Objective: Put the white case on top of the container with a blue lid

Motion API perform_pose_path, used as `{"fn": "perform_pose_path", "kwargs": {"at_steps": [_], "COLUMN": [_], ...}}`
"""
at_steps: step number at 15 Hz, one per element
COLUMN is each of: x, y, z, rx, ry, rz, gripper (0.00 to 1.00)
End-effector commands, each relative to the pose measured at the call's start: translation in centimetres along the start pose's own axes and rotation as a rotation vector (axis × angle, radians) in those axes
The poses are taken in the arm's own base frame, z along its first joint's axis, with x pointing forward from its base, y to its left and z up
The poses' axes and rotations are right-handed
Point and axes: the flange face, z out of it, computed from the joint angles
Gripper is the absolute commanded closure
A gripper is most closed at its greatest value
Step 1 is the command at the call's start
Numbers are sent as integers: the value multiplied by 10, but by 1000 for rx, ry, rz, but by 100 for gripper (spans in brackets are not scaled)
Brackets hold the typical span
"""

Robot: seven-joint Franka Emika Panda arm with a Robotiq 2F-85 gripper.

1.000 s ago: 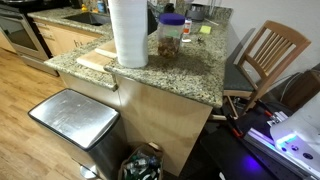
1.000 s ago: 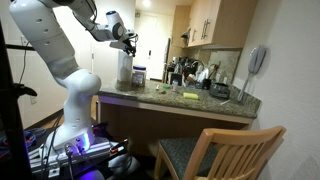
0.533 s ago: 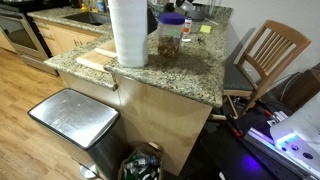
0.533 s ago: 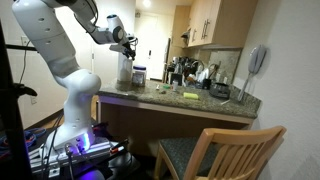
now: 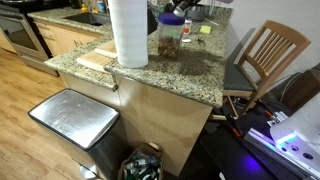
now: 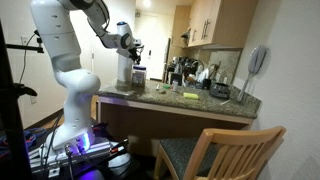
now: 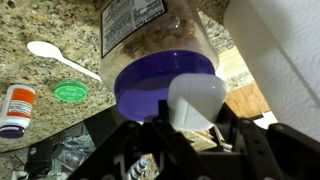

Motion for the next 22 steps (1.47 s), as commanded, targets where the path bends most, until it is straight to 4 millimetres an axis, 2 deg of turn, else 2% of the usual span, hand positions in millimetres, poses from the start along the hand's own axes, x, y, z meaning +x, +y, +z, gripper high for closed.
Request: {"fn": "perform_pose_path", "kwargs": {"at_steps": [1, 6, 12, 13, 14, 18, 20, 22], "x": [18, 25, 22, 21, 19, 12, 11, 14], "y": [4, 7, 5, 4, -1, -6, -7, -11], "z": [26, 47, 32, 32, 28, 30, 26, 4], "rx": [2, -22, -163, -181, -187, -208, -212, -224], "ry": [3, 9, -12, -23, -41, -89, -94, -65], "rz": [66, 108, 53, 51, 45, 35, 35, 33], "gripper": [76, 76, 76, 26, 24, 1, 0, 0]}}
